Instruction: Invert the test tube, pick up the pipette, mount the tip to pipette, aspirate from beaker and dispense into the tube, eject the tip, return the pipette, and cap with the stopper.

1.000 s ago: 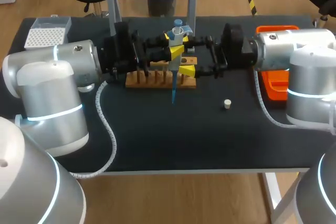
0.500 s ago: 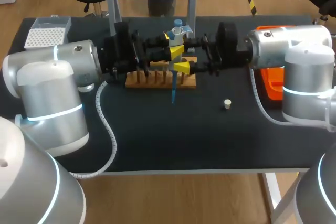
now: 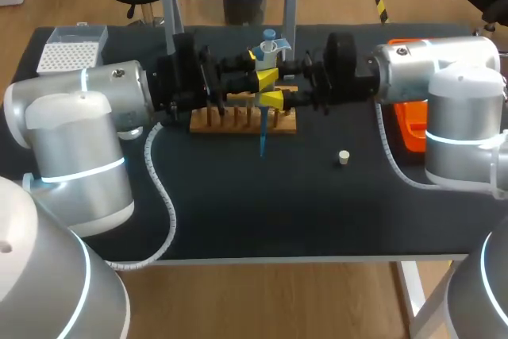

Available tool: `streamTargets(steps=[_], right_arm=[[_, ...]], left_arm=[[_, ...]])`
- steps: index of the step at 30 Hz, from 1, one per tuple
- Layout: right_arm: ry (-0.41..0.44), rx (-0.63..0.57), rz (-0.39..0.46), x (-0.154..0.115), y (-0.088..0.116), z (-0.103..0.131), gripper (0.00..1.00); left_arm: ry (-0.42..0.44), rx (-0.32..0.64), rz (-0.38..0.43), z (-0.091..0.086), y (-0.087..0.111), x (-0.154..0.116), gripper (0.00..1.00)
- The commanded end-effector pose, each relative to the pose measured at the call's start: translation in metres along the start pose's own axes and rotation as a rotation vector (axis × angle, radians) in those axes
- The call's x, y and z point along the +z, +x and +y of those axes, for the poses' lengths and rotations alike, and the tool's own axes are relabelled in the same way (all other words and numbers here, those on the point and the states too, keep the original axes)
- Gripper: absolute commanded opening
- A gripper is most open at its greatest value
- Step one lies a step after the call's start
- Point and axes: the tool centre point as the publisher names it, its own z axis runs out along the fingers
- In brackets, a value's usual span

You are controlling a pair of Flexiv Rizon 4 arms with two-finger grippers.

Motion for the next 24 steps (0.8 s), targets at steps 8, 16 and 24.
streamTargets(steps=[8,16,24], right_arm=[[0.012,0.0,0.004,0.0027,0.0019,0.0017,0.47],[0.013,-0.002,0.004,0.0031,0.0026,0.0021,0.4],[0.013,-0.001,0.007,0.0033,0.0029,0.0021,0.0]], left_arm=[[0.002,0.002,-0.007,0.0006,0.0016,0.0013,0.0],[0.002,0.002,-0.007,0.0006,0.0016,0.0013,0.0],[0.002,0.002,-0.007,0.0006,0.0016,0.0013,0.0]])
